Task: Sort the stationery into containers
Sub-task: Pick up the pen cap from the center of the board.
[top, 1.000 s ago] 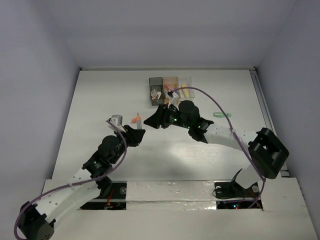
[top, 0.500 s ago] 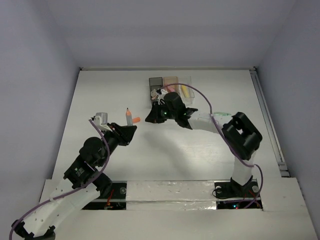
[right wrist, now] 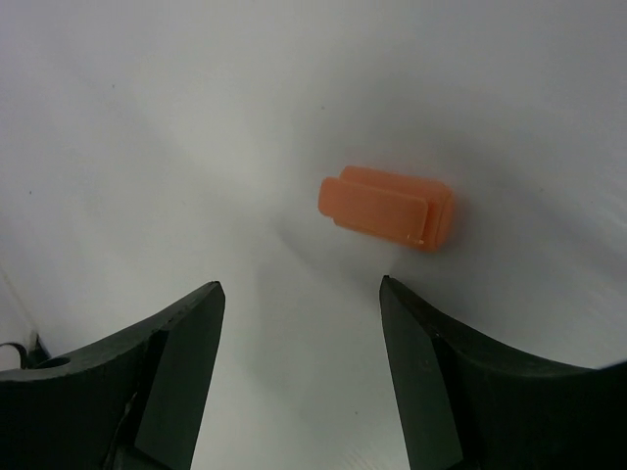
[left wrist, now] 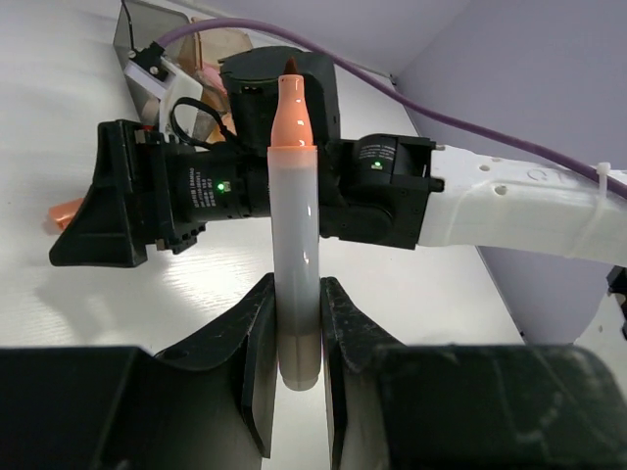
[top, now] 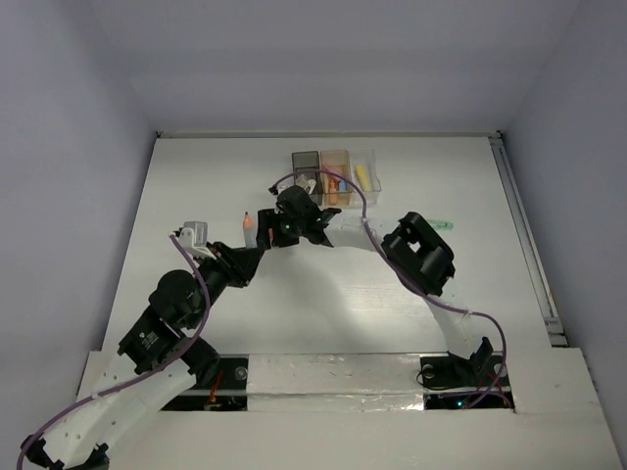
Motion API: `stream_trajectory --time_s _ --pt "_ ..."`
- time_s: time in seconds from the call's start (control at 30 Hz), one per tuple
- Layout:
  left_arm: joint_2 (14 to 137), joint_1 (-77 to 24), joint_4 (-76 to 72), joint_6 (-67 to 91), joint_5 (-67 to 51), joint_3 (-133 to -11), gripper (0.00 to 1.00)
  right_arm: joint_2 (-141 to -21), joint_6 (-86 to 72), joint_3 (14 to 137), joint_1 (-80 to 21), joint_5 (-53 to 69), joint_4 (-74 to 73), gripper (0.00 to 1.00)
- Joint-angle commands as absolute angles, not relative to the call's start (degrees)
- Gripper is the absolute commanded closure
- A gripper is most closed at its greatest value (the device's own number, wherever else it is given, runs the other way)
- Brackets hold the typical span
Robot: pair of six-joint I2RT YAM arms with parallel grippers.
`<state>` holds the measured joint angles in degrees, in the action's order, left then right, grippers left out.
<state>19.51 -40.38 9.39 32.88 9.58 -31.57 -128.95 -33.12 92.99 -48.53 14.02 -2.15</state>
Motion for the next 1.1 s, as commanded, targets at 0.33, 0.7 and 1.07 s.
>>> stream_trajectory --time_s 0.33,0.7,1.07 --pt "17.49 -40.08 6.77 31.64 8.17 -32.70 1.00 -136.22 -27.78 105.90 -49.39 3.34 -12.65 0.28" --pt "17.40 -40.08 6.86 31.73 8.26 -32.70 1.00 -142.37 -22.68 116.97 -51.15 -1.56 -20.73 0.32" --pt "17.31 -40.08 6.94 31.64 8.44 -33.05 1.00 -145.28 -17.14 121.11 -52.82 -10.54 -26.01 0.43"
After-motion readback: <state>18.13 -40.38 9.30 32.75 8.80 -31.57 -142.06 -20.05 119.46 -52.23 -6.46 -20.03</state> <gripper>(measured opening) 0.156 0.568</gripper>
